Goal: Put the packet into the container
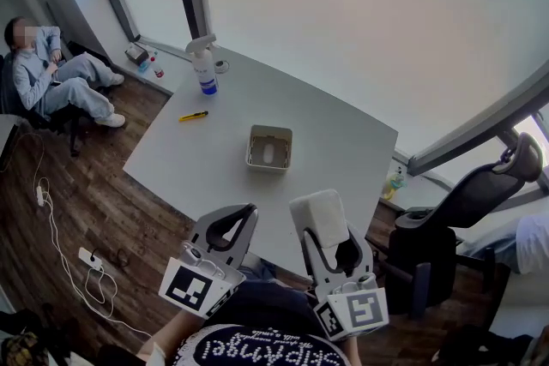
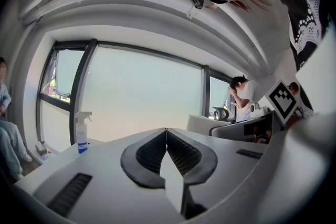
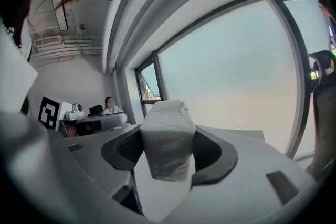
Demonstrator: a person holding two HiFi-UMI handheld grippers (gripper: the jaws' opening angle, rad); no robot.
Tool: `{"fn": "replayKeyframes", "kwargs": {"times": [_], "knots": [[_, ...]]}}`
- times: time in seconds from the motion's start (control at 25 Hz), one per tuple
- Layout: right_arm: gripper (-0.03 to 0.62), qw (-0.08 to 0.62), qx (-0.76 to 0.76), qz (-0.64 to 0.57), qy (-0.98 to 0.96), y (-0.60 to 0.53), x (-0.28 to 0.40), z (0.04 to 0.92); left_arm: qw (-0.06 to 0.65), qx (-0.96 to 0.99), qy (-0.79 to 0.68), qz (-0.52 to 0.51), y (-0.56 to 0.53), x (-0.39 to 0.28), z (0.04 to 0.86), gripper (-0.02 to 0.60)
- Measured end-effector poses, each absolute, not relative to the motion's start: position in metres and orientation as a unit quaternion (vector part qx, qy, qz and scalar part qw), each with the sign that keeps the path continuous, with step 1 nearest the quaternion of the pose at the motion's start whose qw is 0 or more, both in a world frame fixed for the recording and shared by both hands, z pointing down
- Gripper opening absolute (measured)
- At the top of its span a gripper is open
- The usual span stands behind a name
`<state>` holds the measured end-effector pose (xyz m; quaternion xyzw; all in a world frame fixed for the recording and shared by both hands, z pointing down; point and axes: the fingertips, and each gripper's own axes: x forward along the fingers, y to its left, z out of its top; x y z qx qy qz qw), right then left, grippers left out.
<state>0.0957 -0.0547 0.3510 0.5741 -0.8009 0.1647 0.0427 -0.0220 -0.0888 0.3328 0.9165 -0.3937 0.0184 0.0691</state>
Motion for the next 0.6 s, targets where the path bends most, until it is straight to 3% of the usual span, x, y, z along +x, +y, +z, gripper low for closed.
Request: {"fn": "replayKeyframes", "kwargs": {"times": [0.6], "knots": [[0.267,0.042,0.615,0.174,-0.768,-0.072,0.079,0.346,0.079,0.934,-0.348,0.026,-0.121,-0.039,0.331,0.008]]}}
